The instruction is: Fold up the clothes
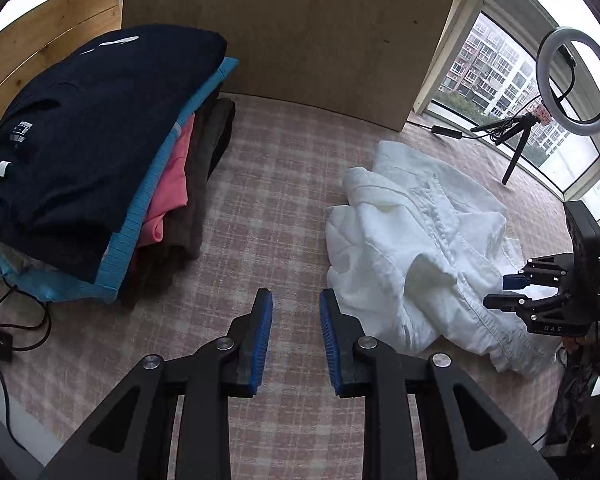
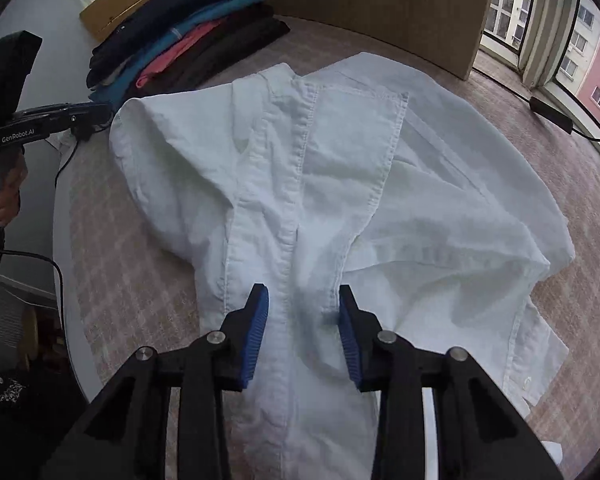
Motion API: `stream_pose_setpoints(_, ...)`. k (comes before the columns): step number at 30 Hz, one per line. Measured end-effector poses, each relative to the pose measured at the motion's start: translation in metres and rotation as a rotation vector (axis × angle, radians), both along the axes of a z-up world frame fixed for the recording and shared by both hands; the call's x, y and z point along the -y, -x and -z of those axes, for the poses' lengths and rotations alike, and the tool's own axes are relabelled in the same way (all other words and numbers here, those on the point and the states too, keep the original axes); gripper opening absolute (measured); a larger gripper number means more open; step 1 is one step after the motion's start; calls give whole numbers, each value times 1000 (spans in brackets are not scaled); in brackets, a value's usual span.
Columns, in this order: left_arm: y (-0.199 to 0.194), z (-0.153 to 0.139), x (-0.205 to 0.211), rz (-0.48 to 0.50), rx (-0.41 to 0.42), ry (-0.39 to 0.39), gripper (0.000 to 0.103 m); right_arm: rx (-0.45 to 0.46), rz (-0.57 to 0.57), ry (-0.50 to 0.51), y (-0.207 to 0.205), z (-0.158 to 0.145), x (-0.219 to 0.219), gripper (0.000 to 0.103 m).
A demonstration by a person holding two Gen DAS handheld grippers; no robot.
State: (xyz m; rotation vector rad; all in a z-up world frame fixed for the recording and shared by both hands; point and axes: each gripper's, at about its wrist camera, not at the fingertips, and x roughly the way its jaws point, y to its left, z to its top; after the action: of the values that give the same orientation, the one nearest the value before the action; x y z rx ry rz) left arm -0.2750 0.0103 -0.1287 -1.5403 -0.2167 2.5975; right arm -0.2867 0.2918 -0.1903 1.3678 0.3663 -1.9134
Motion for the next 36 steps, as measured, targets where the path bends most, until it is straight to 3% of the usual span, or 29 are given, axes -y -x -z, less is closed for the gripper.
stream_pose_setpoints(2, 0, -2, -5, 14, -7, 7, 23, -28, -20, -22, -5, -2, 0, 9)
stream_pose_setpoints(4, 0, -6, -13, 38, -12, 13, 23, -56, -41, -44, -10, -5, -1, 7)
stream_pose_setpoints(8, -1, -10, -32, 91, -19, 40, 23, -128, 26, 41, -12, -40, -24, 6)
stream_pose_setpoints(15, -5, -26, -68, 200, -55, 40, 32, -298, 282, 146, -35, -123, -121, 6)
stream_pose_setpoints(20, 2, -36, -111, 306, -78, 26, 33, -421, 468, 219, -52, -183, -192, 6)
stream_pose_setpoints(23, 6, -44, -143, 387, -91, 18, 33, -438, 607, 275, -66, -198, -243, 6)
stream_pose_setpoints(28, 6, -46, -206, 550, -97, 14, 39, -388, 742, 210, -77, -167, -286, 6)
stream_pose_setpoints(36, -19, -19, -313, 808, -7, -23, 39, -246, 725, 161, -64, -114, -294, 6)
